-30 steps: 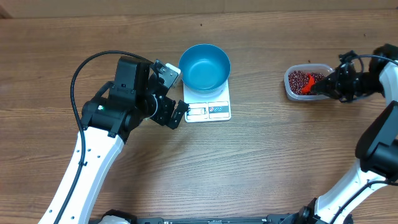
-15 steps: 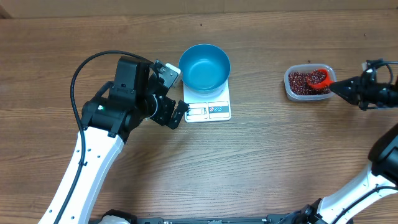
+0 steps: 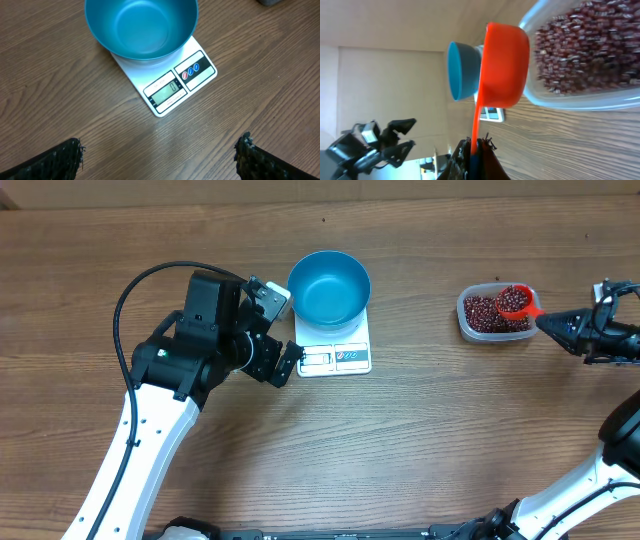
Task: Scoop item into bowl and weigh 150g on scale
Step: 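Carry the filled scoop with the right gripper over the teal bowl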
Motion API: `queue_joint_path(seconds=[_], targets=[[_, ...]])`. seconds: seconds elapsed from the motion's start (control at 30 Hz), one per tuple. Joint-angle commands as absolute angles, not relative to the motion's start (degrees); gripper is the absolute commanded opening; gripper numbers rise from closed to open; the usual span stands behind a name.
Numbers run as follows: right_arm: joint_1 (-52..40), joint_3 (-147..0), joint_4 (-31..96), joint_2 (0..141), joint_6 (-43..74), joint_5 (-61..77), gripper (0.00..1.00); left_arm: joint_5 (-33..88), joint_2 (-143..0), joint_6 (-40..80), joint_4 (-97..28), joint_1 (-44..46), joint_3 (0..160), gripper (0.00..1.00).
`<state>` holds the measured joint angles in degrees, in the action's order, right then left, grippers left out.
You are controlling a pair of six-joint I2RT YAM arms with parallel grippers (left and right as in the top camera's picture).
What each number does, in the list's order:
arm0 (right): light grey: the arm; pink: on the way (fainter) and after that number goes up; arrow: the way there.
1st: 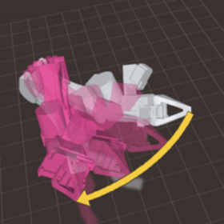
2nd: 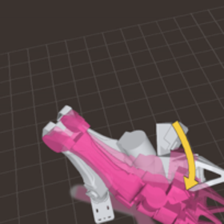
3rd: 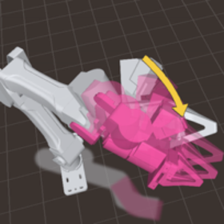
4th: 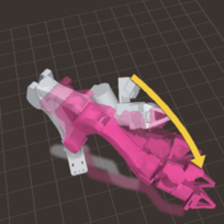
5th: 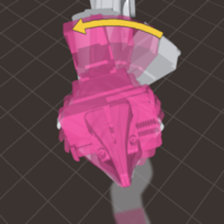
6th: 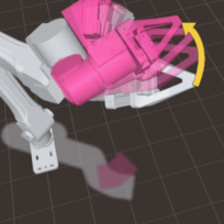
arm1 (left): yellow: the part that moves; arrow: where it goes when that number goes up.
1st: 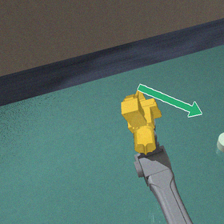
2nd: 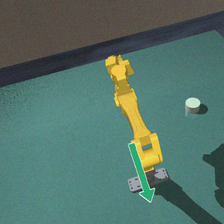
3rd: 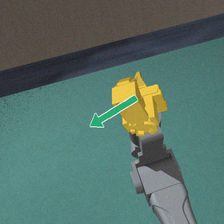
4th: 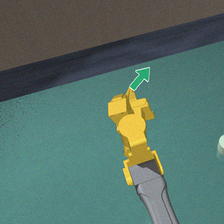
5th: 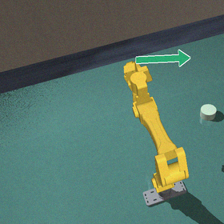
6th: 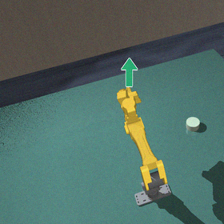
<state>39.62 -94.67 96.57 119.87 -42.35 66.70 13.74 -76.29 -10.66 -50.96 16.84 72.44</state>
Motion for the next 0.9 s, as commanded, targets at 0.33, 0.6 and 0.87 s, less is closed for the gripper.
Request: queue_joint_path(seconds=[0.33, 0.6, 0.87], targets=[[34.7, -94.5, 97.1, 119.9, -45.5, 76.6, 0.04, 14.0, -76.6, -10.0, -50.7, 16.6, 72.5, 1.0], [25.5, -94.6, 97.1, 119.9, -45.5, 82.4, 0.04, 14.0, -76.6, -10.0, -50.7, 16.6, 72.5, 0.99], [17.2, -94.6, 96.2, 119.9, -45.5, 89.9, 0.04, 14.0, -76.6, -10.0, -50.7, 16.6, 72.5, 1.0]])
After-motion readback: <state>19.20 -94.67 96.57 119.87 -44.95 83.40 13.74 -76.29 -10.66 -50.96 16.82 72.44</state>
